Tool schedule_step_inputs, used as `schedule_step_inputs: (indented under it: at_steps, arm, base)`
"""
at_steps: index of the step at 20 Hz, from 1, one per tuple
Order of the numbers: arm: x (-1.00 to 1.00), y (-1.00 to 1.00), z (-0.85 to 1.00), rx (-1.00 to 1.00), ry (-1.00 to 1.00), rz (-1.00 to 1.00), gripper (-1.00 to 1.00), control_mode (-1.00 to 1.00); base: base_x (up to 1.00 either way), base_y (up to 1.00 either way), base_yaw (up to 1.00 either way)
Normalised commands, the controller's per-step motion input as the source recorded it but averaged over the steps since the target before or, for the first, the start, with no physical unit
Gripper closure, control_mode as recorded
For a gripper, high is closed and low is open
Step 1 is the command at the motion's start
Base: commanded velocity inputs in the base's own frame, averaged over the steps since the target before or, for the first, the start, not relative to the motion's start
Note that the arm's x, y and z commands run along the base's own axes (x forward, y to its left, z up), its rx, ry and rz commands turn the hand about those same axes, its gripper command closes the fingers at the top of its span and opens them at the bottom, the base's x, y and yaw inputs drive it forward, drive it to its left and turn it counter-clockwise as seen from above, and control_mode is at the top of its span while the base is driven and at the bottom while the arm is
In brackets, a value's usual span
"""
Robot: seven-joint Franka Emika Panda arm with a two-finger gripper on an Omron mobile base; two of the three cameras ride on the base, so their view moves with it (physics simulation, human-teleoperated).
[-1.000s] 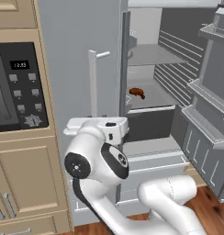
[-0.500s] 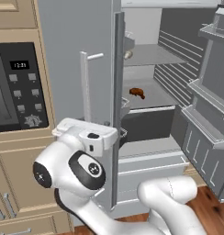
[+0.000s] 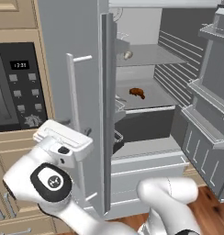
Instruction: Gather the corn and mushroom from the fridge and place them on a tray on the dining counter. Then gather the chicken drumstick and fish from the fridge and place them on the other tray.
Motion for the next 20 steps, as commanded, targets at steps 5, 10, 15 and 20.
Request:
schedule_step_inputs:
  at_steps: [5,10,15,20]
  arm:
    - [0.97,0.81,0.00,-0.06,0.01,-0.28,-1.00,-1.00]
    - [-0.16,0.80,0.00,-0.07,-0.03,-0.30,-1.00,-1.00]
    - [-0.59,0.77,0.00,-0.10,-0.12,-0.16,-1.00,-1.00]
    - [-0.88,0.37,0.00,-0.06,-0.13,-0.09,-1.00,-1.00]
  base:
    - [0.00,0.00,0.00]
    - [0.00,0.00,0.00]
    - [0.00,0.00,0.00]
    - [0.00,0.00,0.00]
